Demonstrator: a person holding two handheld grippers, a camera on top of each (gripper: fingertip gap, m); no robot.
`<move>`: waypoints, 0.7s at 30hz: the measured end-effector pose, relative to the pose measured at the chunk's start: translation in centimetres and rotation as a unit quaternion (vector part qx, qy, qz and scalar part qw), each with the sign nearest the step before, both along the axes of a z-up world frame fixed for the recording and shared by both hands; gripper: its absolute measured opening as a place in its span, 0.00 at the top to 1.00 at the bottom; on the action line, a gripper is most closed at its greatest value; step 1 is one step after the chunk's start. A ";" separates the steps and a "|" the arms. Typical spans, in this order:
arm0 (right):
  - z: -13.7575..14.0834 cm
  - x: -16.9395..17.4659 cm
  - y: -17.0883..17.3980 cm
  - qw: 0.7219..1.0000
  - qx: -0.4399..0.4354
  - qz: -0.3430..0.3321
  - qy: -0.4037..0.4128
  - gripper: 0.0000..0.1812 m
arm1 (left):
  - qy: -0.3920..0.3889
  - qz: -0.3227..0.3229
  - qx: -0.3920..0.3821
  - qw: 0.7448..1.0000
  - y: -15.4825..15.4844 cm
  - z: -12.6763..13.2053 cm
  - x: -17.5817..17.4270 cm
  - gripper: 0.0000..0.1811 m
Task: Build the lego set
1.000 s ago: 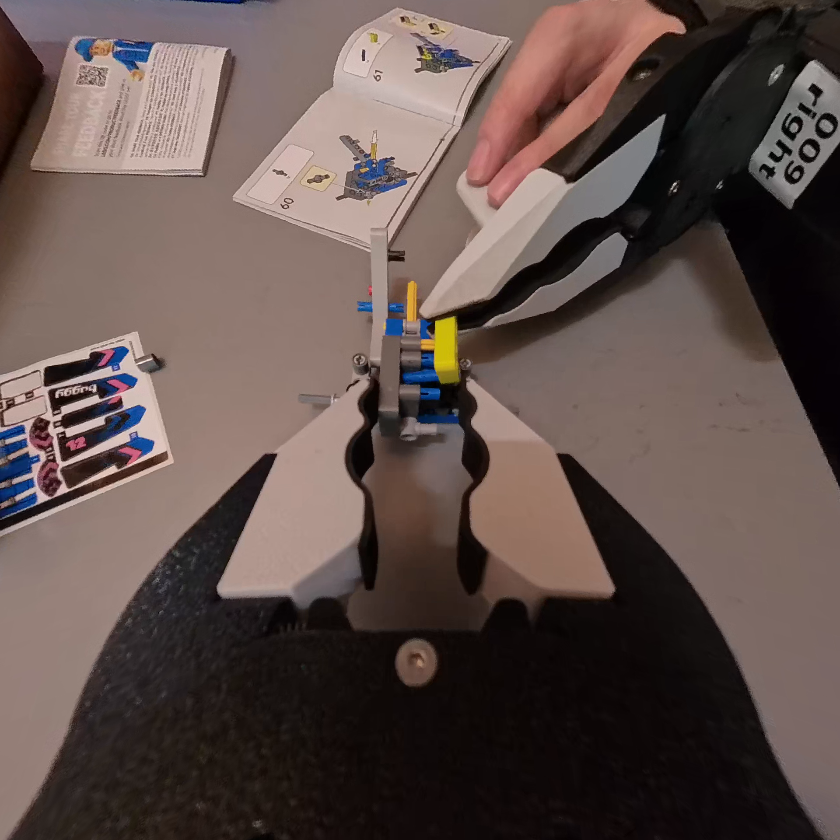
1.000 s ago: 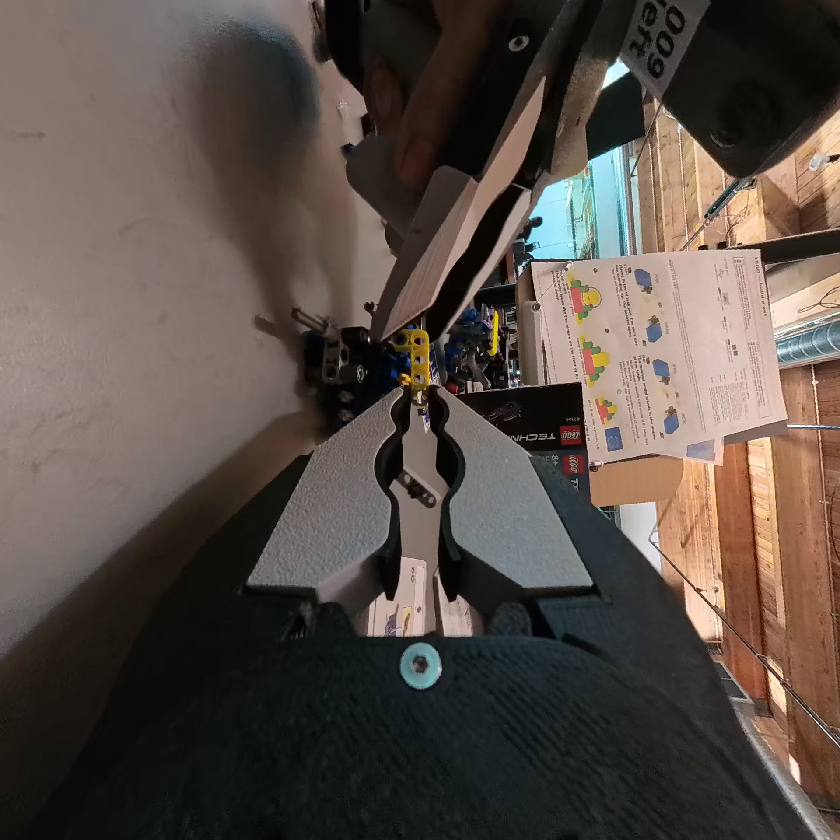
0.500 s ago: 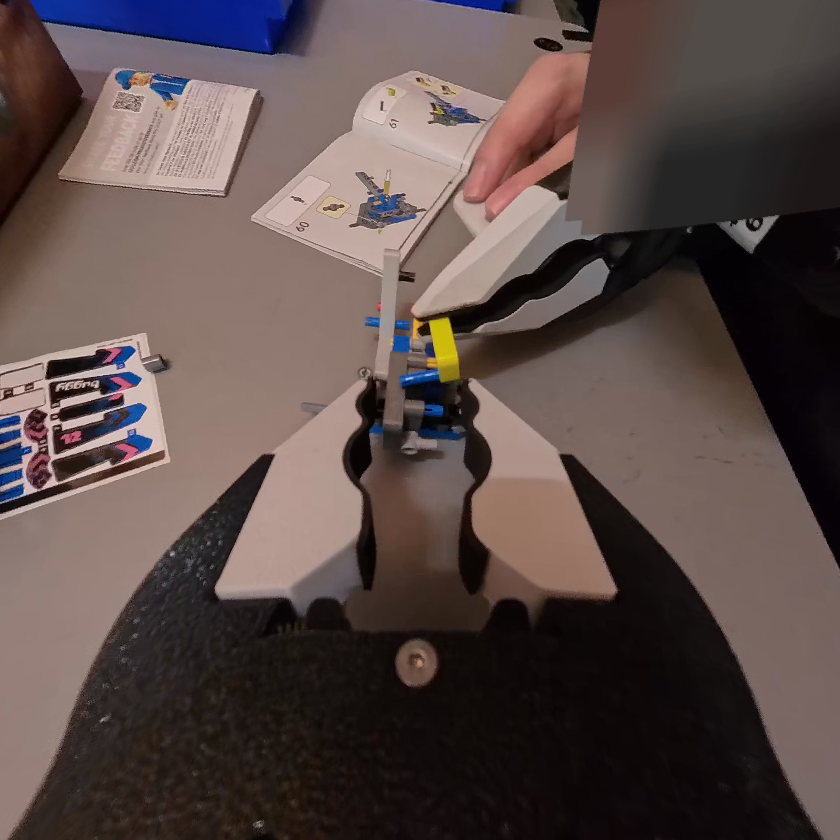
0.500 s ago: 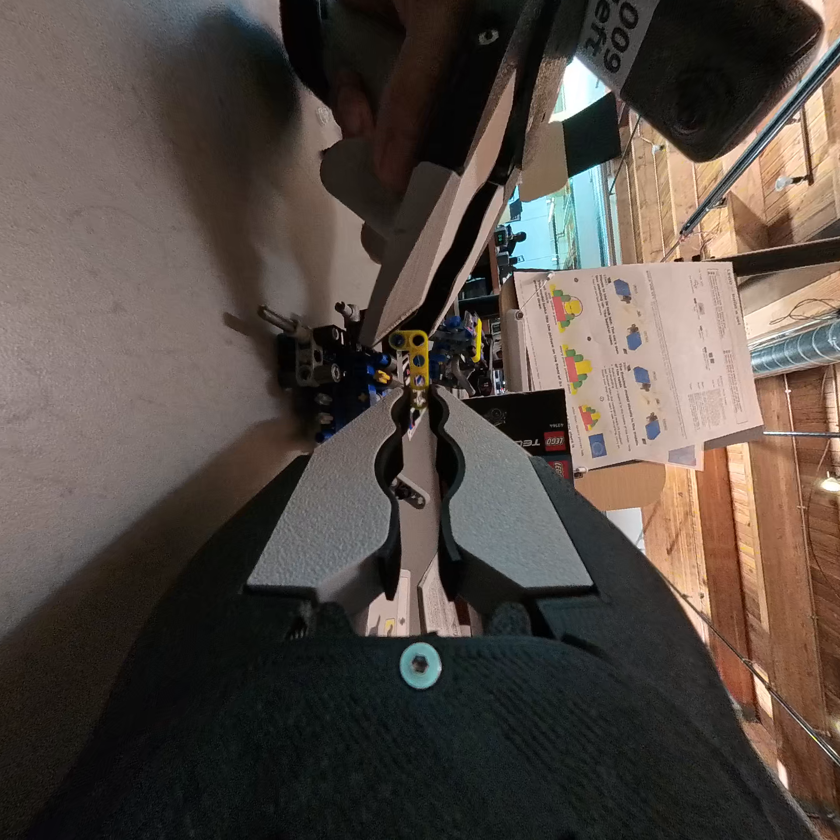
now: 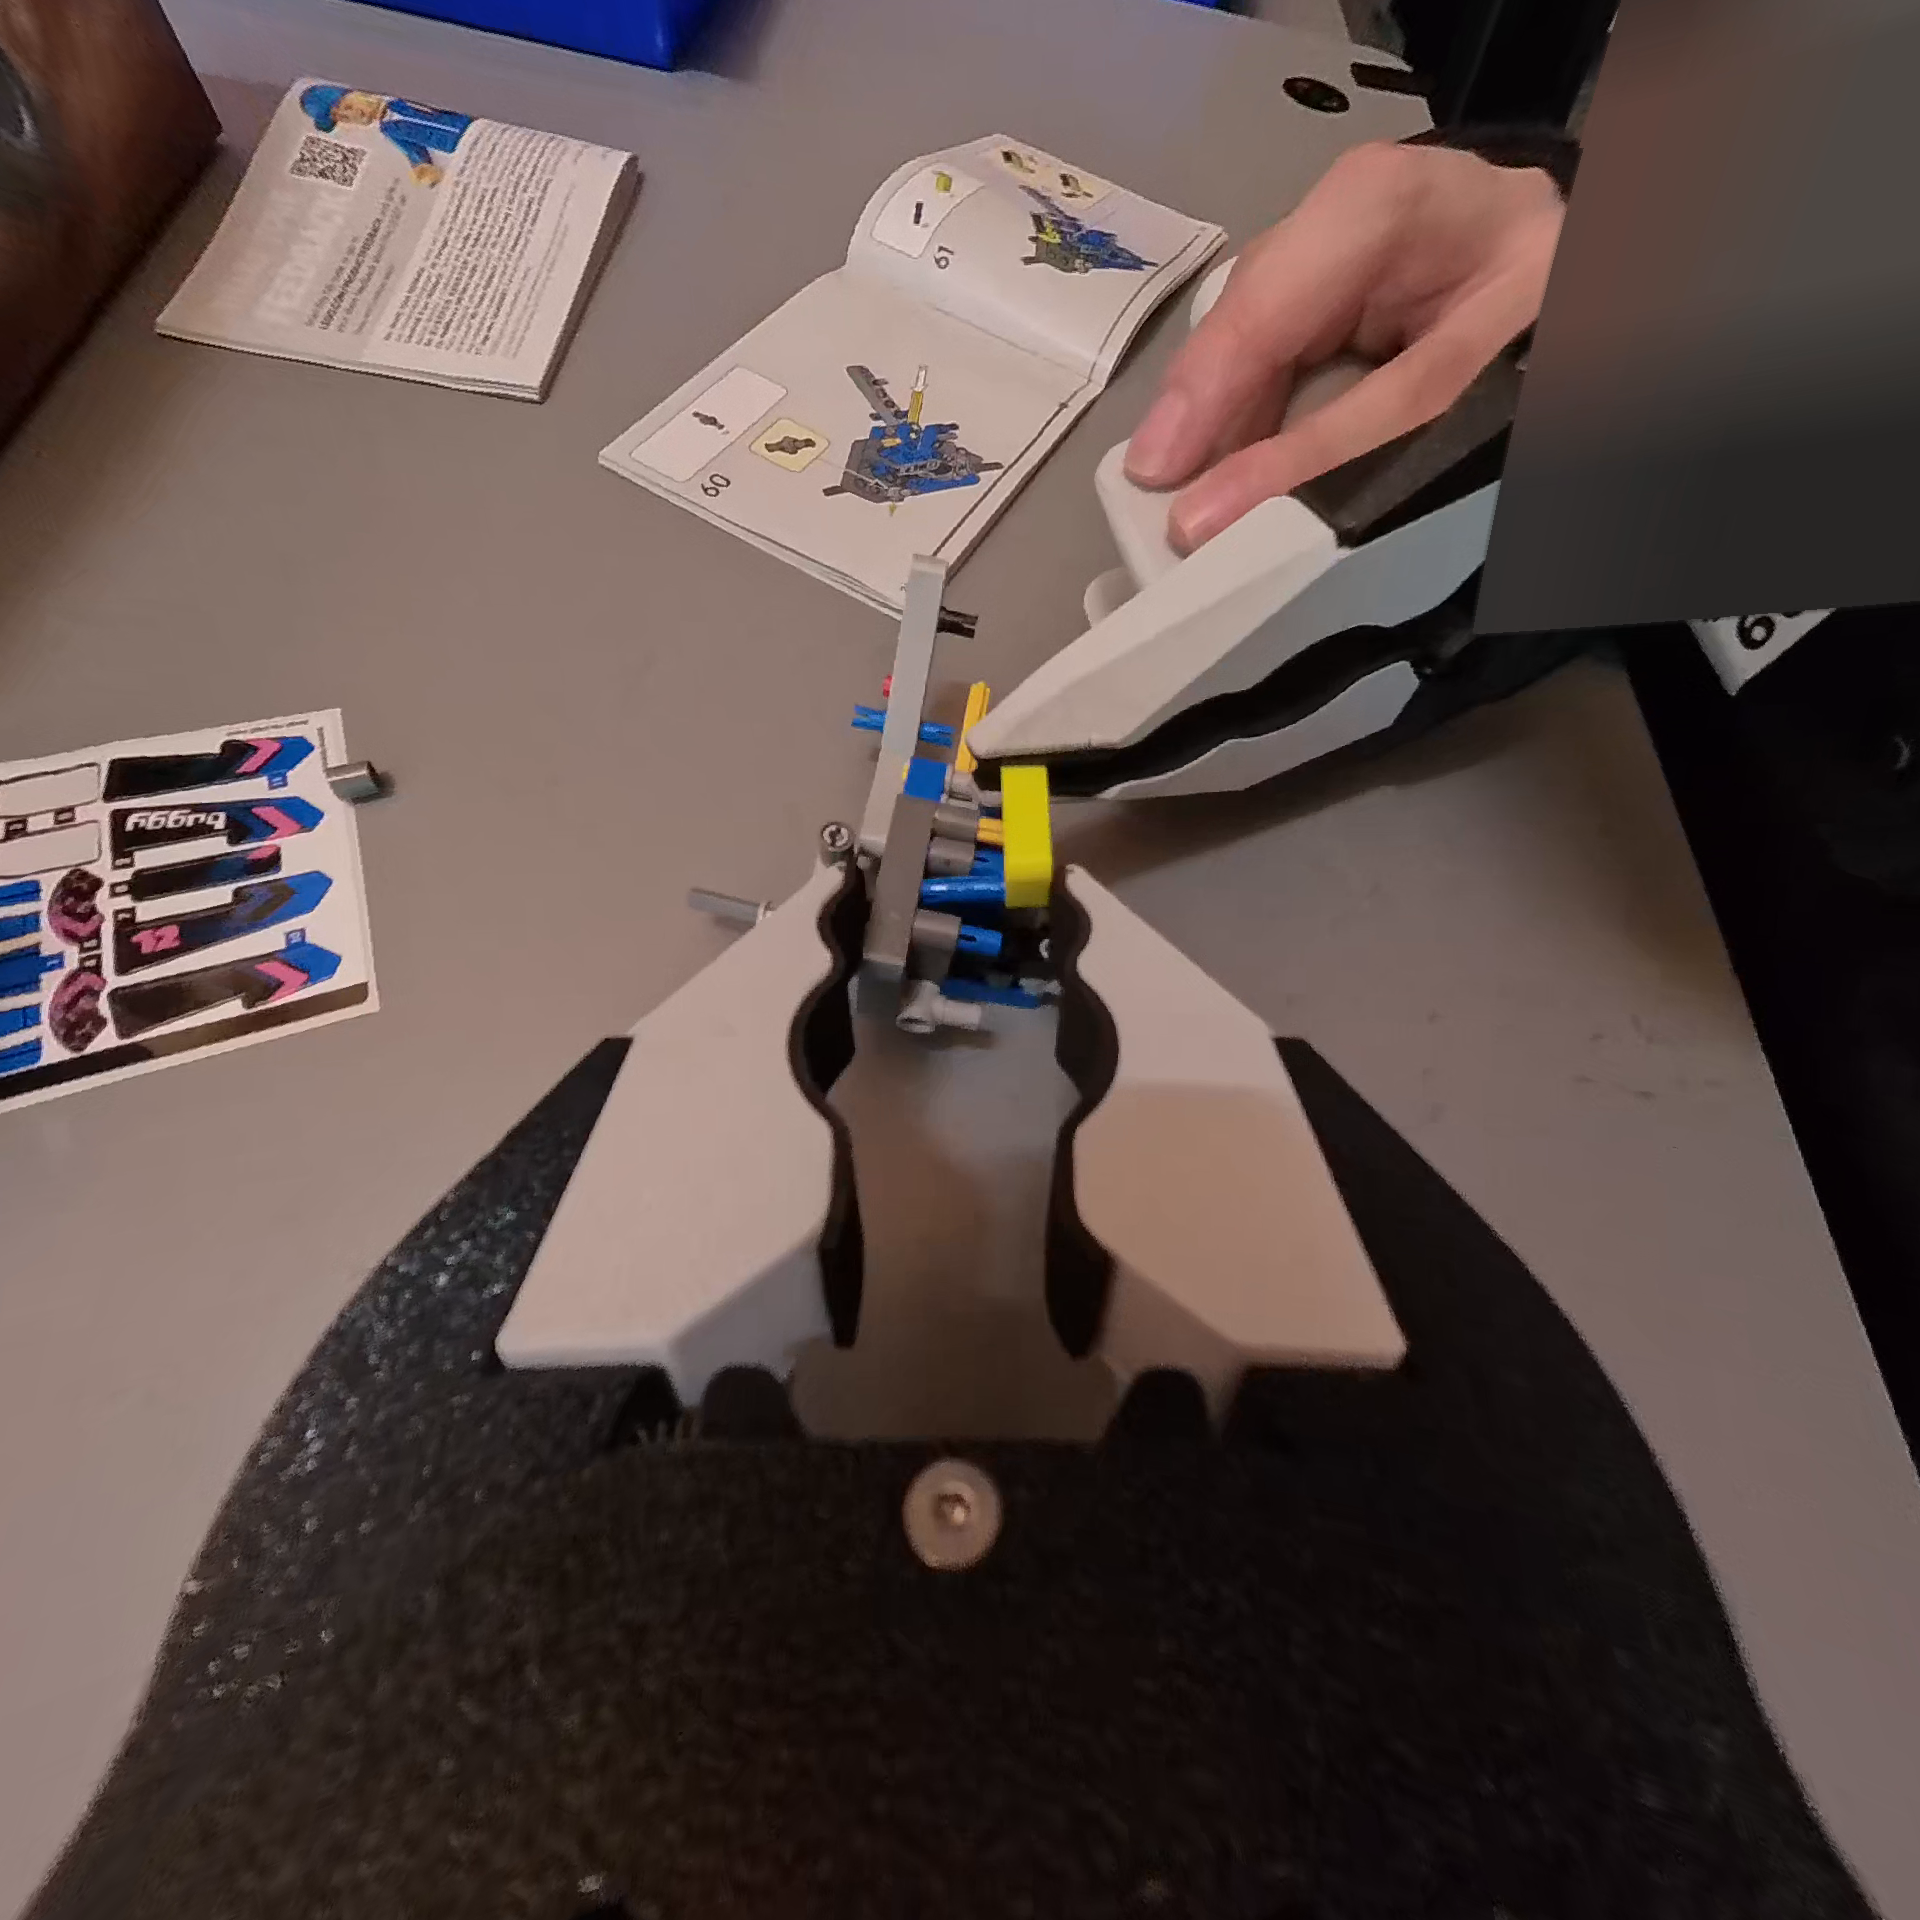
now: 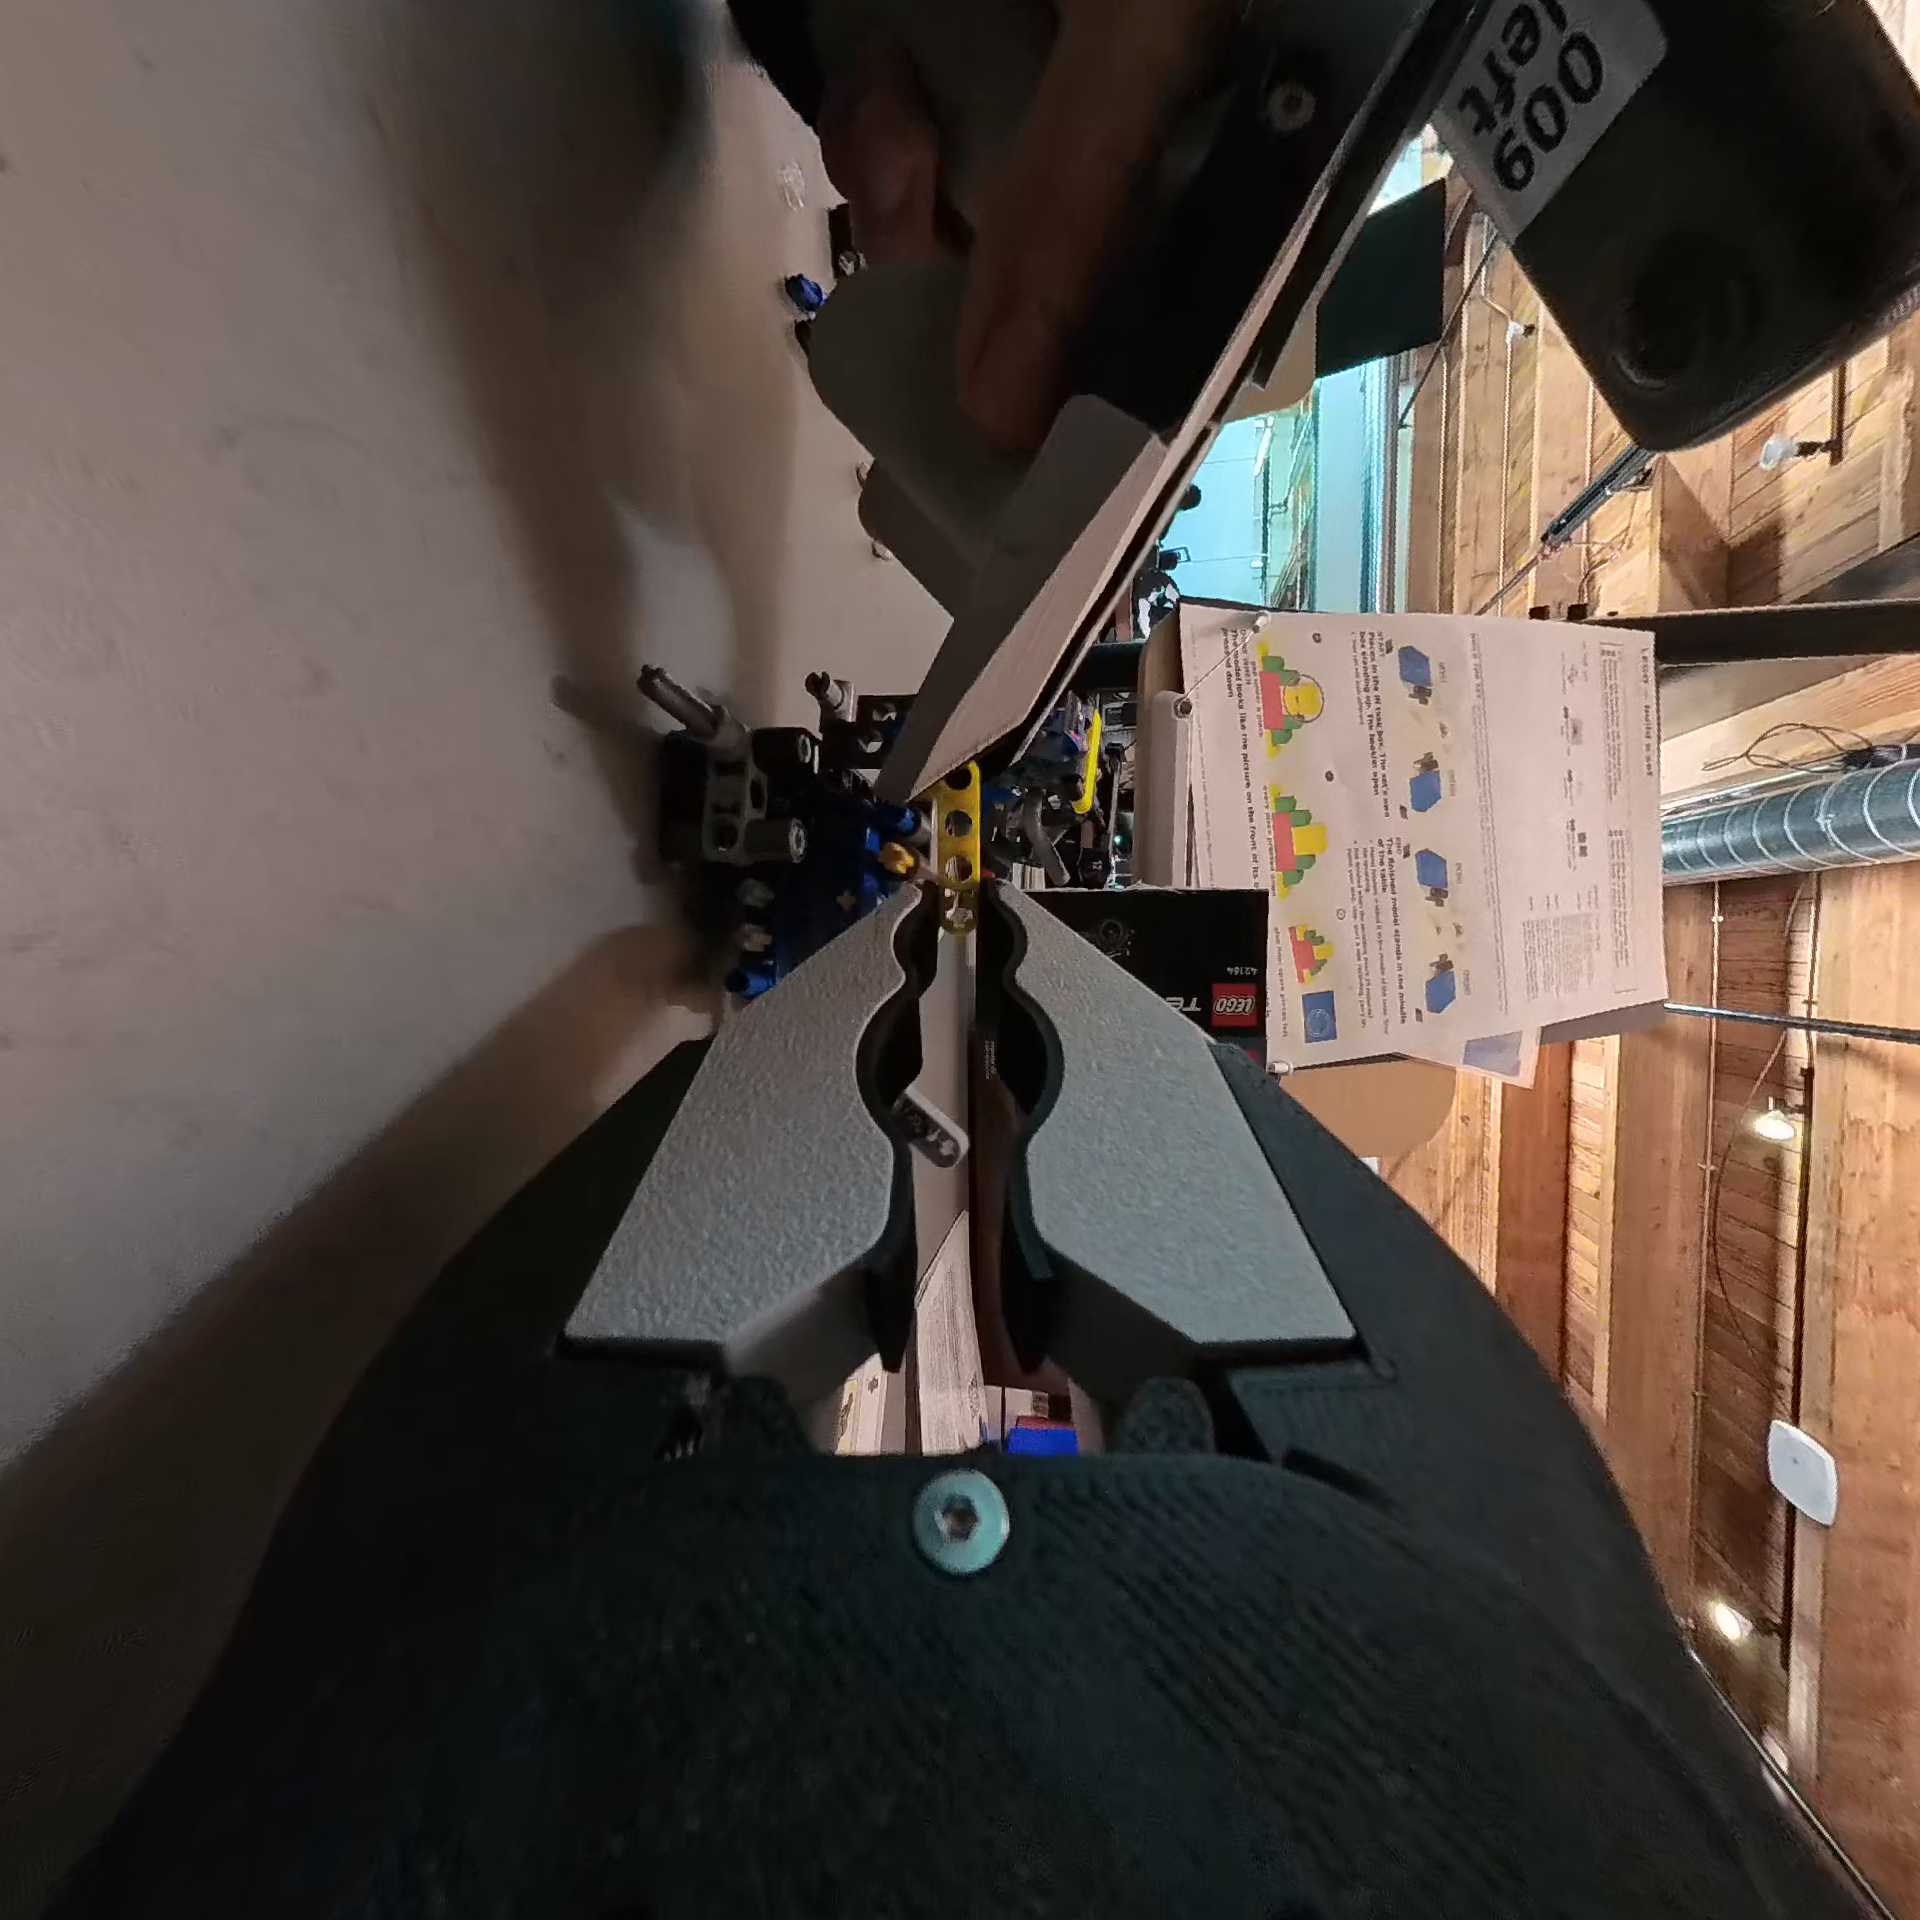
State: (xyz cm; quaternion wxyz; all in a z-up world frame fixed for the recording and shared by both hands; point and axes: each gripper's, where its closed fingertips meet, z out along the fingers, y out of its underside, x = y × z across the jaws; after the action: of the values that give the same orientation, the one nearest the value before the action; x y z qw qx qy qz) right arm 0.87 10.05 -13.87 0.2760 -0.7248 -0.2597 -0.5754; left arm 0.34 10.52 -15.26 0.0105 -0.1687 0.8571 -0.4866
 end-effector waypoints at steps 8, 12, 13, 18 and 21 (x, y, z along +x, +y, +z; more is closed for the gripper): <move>0.0 0.0 0.0 1.000 -0.014 -0.010 -0.019 0.97 | -0.023 0.002 0.014 1.000 0.1 -0.1 0.1 0.84; -0.1 0.2 -0.1 1.000 -0.014 -0.012 -0.017 0.97 | -0.049 0.009 0.020 0.999 0.1 -0.2 0.5 0.84; -0.1 0.2 -0.1 1.000 -0.013 -0.012 -0.016 0.97 | -0.054 0.010 0.021 0.998 0.1 -0.2 0.5 0.84; -0.2 0.4 -0.2 1.000 -0.010 -0.013 -0.011 0.97 | -0.072 0.015 0.029 0.997 0.1 -0.1 0.8 0.84; -0.2 0.5 -0.2 1.000 -0.007 -0.009 0.002 0.97 | -0.075 0.015 0.028 0.997 0.1 -0.1 0.8 0.84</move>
State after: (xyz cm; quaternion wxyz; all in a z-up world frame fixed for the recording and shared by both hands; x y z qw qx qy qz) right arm 1.39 9.81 -14.06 0.2662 -0.7302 -0.2566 -0.5746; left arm 1.16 10.60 -15.33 0.0865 -0.1442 0.8649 -0.4730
